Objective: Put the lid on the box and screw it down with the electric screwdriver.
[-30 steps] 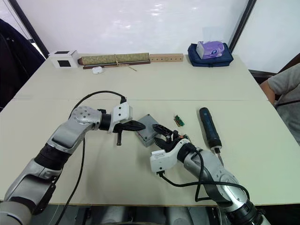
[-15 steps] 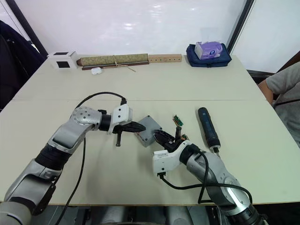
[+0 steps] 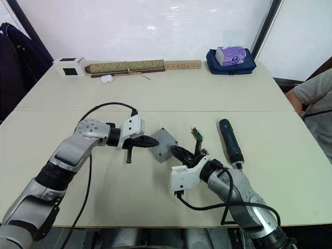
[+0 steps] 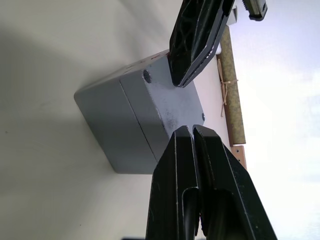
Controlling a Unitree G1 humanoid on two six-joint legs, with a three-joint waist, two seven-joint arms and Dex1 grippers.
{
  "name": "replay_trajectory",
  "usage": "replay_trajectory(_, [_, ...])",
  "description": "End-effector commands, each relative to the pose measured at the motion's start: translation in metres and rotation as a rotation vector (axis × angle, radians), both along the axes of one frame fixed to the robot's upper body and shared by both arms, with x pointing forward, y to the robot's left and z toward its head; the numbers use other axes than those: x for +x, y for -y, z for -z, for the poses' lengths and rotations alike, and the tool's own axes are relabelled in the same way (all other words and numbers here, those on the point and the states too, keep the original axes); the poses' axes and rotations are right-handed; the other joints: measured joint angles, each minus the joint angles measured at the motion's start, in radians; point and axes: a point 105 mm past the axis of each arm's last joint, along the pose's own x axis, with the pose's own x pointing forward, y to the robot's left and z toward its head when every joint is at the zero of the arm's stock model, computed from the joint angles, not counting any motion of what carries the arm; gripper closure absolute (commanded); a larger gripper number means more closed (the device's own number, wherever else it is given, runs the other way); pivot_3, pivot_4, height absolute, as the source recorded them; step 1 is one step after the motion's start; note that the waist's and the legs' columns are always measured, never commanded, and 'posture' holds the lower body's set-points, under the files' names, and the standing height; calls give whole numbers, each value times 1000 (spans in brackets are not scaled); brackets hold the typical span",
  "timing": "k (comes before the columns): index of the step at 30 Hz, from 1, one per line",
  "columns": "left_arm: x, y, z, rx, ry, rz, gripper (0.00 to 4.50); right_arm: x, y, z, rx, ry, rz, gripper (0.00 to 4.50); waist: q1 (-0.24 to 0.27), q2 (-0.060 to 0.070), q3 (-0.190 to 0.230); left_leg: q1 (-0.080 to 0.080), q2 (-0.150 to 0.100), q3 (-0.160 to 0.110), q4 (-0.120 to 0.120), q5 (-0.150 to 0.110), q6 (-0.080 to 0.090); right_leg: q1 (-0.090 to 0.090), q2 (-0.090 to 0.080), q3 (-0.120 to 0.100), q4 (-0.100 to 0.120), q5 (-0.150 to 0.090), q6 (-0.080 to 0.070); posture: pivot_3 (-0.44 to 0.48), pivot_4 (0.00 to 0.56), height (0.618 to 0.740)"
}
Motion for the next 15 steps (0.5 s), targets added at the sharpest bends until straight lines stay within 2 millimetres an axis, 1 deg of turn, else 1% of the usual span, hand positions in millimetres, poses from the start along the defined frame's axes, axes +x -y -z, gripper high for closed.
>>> replay_trajectory(1, [-1,-11,19,26,-116,-61,4500,1,0,-9,18,27,-6,4439,-1,0,0,0,0,0,0,0,0,0,0,0,0,0,0,0,150,740])
replay_trajectory(4, [8,-11,7,-18,-97,-90,4500,2,0,-8,28,15,-3,4439,-1,0,0,0,0,0,0,0,0,0,0,0,0,0,0,0,150,740])
replay_trajectory(8, [18,-12,-31,-189,-145,-134,4500,0,5,-11,175,-119,38,4439,0,-1,1,-2,0,0,0,0,0,-2,0,0,0,0,0,0,150,740])
replay_trajectory(10, [27,-15,-44,-254,-160,-181,4500,-2,7,-8,213,-208,43,4439,1,-1,2,-5,0,-1,0,0,0,-4,0,0,0,0,0,0,150,740])
replay_trajectory(12, [39,-22,-51,-288,-159,-241,4500,-6,6,-4,237,-283,35,4439,2,-1,2,-6,0,-1,0,0,0,-6,0,-1,0,0,0,0,150,740])
replay_trajectory(13, [46,-27,-49,-280,-147,-276,4500,-8,5,-2,250,-330,32,4439,2,-1,2,-6,0,-1,0,0,0,-6,0,-1,0,0,0,0,150,740])
replay_trajectory(15, [53,-34,-40,-236,-124,-306,4500,-8,3,2,284,-416,39,4439,1,-1,2,-6,0,-1,0,0,0,-5,0,-1,0,0,0,0,150,740])
